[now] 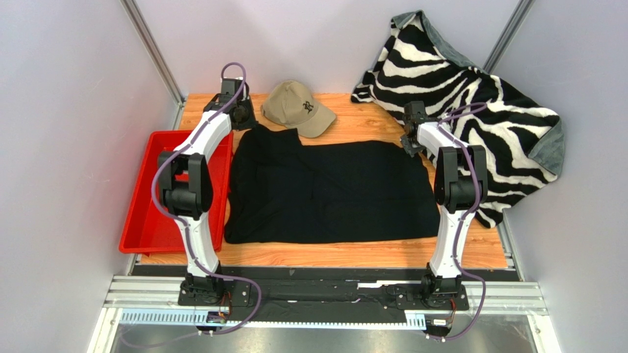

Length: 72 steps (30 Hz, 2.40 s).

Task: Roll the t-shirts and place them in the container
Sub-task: Fold the T-shirt at the center of the board.

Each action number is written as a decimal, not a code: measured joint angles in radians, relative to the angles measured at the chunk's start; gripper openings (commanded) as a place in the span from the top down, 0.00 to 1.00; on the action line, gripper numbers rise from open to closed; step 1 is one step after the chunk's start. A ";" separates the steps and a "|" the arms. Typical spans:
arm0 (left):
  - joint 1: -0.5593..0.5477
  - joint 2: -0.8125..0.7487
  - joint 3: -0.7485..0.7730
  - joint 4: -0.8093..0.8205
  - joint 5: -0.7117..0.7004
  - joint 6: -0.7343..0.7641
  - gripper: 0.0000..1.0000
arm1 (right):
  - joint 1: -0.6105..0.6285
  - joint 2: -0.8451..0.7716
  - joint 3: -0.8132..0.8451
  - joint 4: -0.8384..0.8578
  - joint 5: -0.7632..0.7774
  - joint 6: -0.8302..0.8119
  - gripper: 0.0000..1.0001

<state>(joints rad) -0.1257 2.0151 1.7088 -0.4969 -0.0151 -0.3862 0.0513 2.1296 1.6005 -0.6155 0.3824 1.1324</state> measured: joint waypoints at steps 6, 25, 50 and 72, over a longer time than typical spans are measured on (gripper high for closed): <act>0.000 -0.094 -0.075 0.031 0.006 -0.021 1.00 | 0.000 -0.058 -0.063 0.006 -0.018 -0.011 1.00; 0.000 -0.359 -0.328 0.035 0.006 -0.081 1.00 | 0.000 -0.294 -0.229 0.004 -0.008 -0.045 1.00; 0.000 -0.692 -0.701 -0.096 0.025 -0.185 1.00 | -0.037 -0.623 -0.640 0.003 0.010 -0.132 1.00; 0.000 -0.798 -0.855 -0.114 0.049 -0.189 1.00 | -0.037 -0.733 -0.785 0.013 -0.001 -0.171 1.00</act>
<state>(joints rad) -0.1257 1.2167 0.8539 -0.6106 0.0338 -0.5755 0.0143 1.3968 0.8154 -0.6025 0.3817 0.9619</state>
